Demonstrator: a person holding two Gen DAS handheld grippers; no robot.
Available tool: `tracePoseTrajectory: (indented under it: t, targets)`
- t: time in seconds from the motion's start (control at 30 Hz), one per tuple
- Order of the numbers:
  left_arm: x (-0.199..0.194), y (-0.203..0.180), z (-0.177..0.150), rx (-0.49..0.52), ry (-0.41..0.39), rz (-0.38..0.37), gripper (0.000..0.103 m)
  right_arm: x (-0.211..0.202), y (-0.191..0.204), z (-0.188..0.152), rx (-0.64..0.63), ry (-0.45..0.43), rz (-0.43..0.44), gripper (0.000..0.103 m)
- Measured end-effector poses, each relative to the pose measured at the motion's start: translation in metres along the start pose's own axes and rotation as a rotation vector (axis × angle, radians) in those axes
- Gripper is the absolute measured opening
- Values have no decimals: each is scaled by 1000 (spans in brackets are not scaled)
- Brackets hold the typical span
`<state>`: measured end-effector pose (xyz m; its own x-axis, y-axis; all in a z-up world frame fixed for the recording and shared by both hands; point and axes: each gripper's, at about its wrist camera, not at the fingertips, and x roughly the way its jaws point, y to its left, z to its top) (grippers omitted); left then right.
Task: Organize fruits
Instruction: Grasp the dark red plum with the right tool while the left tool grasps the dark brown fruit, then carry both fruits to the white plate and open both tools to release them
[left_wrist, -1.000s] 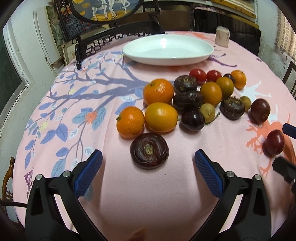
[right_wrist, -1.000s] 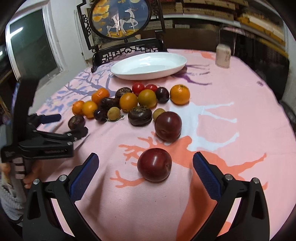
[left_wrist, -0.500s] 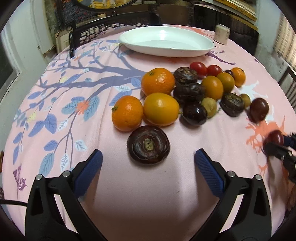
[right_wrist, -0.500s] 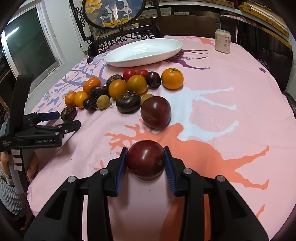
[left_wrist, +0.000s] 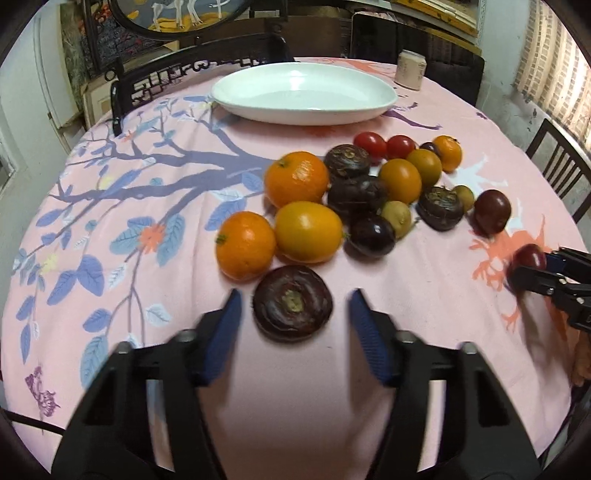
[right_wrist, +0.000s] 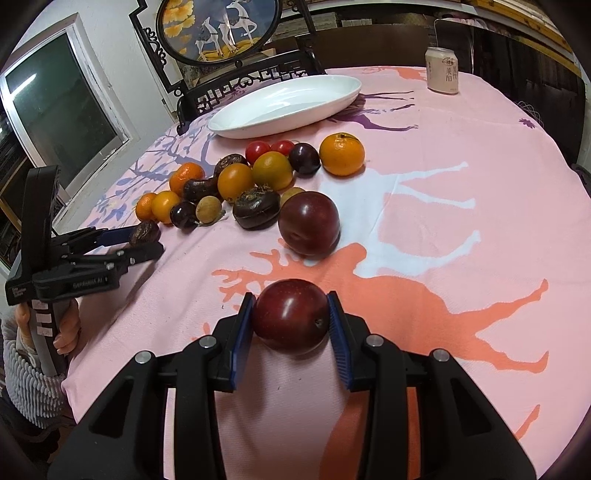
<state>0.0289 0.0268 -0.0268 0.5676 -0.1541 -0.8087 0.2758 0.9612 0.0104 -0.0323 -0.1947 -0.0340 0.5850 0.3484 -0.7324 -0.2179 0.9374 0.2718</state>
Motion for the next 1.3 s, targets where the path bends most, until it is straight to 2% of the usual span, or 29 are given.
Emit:
tracePoseTrajectory:
  t: [0.03,0.07,0.2,0.3,0.4,0.5,0.6,0.7,0.83,0.87,0.9,0.97,1.07,1.13,1.23,1.27,1.3]
  targets:
    - [-1,1,0,-1,-2,-4,43,0,0,0,-1,0,-1,39]
    - [-3,1,-1,-4,-5,-7,41,0,0,0,-1,-1,0,39]
    - [-8,3,-1,-12,-11,-25,41,0,-1,1,1,0,1,39]
    - [-21,10,18,-34,-39,-60,40,-5,-3,16,7,-7,5,39]
    - [-34,12,59,-23,-93,-26,41,-19,4,57,-7,-81,-13,39]
    - [-24,16,110,-46,-118,-18,41,-14,18,107,-28,-155,-35,39]
    - [2,20,148,-83,-126,7,41,13,30,150,-45,-201,-60,39]
    - [34,26,169,-127,-112,22,41,55,37,179,-66,-183,-86,39]
    - [62,30,172,-151,-73,-33,43,99,32,195,-55,-138,-63,43]
    - [66,32,171,-149,-65,-46,47,101,31,195,-45,-148,-62,46]
    - [67,34,170,-144,-65,-44,51,101,30,195,-49,-146,-68,57]
    - [65,39,168,-153,-81,-29,57,95,30,193,-77,-176,-82,59]
    - [62,50,168,-193,-86,-50,57,84,25,190,-73,-202,-77,59]
    - [60,53,165,-189,-90,-31,57,80,23,187,-63,-206,-74,59]
    - [51,52,154,-152,-114,39,58,67,25,179,-75,-243,-104,60]
    - [47,52,150,-141,-121,60,65,58,29,175,-91,-278,-138,62]
    - [42,52,145,-134,-127,72,69,50,32,171,-108,-309,-169,71]
